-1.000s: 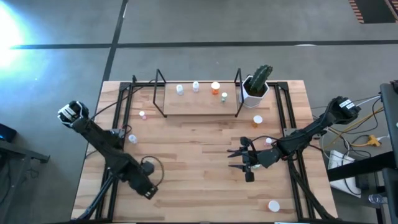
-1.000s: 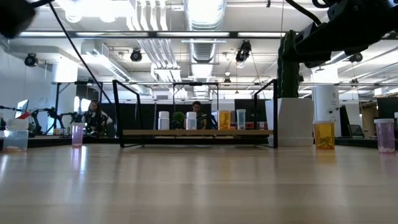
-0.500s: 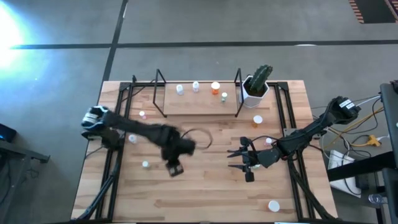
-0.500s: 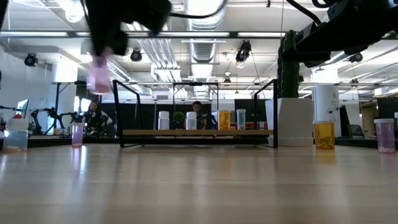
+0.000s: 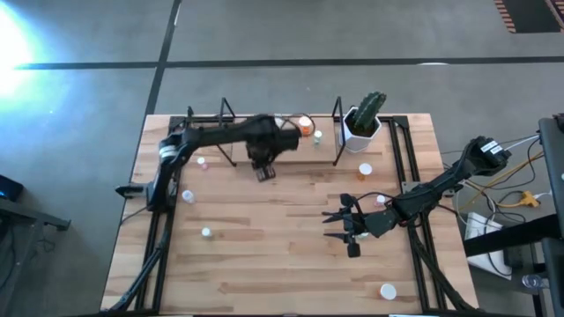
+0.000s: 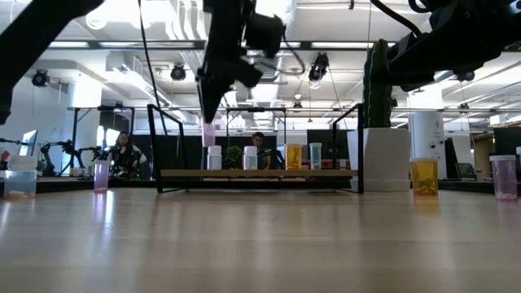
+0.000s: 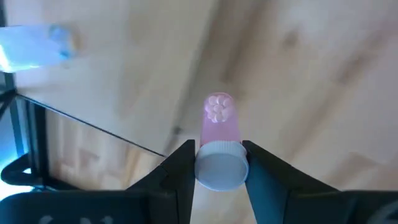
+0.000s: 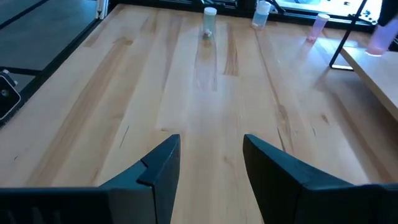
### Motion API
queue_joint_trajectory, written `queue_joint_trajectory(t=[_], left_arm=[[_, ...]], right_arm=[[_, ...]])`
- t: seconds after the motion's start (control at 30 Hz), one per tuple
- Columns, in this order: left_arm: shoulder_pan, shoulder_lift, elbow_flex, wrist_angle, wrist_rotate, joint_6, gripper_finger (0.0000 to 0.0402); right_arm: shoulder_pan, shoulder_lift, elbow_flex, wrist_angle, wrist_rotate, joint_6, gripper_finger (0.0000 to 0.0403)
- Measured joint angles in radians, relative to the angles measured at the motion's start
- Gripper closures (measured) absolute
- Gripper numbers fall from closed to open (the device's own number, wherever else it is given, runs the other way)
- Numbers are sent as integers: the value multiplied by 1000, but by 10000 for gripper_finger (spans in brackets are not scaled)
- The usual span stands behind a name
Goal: Pick and place medicine bottles onto shelf by color
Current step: Put the bottom pink medicine bottle on the shelf
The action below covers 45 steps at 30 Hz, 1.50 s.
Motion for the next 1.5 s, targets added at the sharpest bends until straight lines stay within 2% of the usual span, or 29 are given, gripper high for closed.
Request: queue_joint_trajectory(t=[0.17, 0.3, 0.87, 1.1, 1.5], left_arm=[[109, 36, -18, 10, -23, 30, 302], [155, 45, -31, 41, -46, 31, 302], [237, 45, -79, 117, -65, 27, 298], [252, 45, -130, 118, -65, 13, 265], [254, 45, -115, 141, -65, 12, 194]], right_arm=[[0, 0, -6, 0, 0, 13, 236], [0, 0, -8, 0, 0, 14, 236], [0, 0, -8, 1, 0, 17, 236], [0, 0, -8, 0, 0, 23, 236], [0, 0, -8, 1, 0, 25, 236]])
